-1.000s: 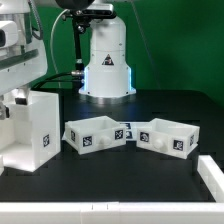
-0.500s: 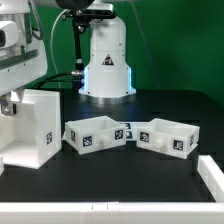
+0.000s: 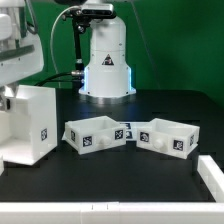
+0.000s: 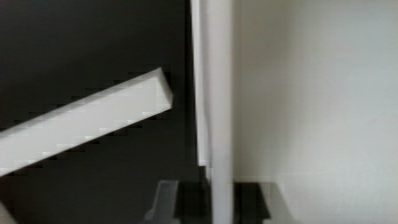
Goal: Assemble drawer
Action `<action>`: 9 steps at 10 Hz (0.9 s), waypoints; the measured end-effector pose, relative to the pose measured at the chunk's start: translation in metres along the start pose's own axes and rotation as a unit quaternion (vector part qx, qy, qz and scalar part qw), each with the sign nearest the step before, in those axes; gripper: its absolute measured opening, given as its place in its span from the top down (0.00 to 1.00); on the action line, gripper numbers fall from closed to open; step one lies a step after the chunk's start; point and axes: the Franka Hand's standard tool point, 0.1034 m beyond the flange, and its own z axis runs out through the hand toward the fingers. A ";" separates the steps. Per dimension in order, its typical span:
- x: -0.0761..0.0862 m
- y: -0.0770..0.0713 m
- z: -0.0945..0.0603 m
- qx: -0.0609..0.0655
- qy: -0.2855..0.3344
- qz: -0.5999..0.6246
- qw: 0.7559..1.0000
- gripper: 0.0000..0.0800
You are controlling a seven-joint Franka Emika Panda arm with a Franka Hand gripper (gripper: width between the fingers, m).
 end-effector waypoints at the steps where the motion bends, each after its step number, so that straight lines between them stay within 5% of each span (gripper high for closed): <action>1: 0.008 0.004 -0.017 -0.011 -0.012 0.064 0.998 0.96; 4: 0.068 0.008 -0.050 -0.020 -0.042 0.200 0.979 0.96; 6: 0.120 0.013 -0.065 -0.037 -0.031 0.273 0.961 0.96; 8: 0.173 0.016 -0.061 -0.045 -0.023 0.309 0.950 0.96; 9: 0.182 0.014 -0.052 -0.042 -0.024 0.304 0.951 0.96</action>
Offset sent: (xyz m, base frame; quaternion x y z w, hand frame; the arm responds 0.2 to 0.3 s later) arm 0.0369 0.0455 0.0358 -0.0040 -0.0738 0.1695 0.9828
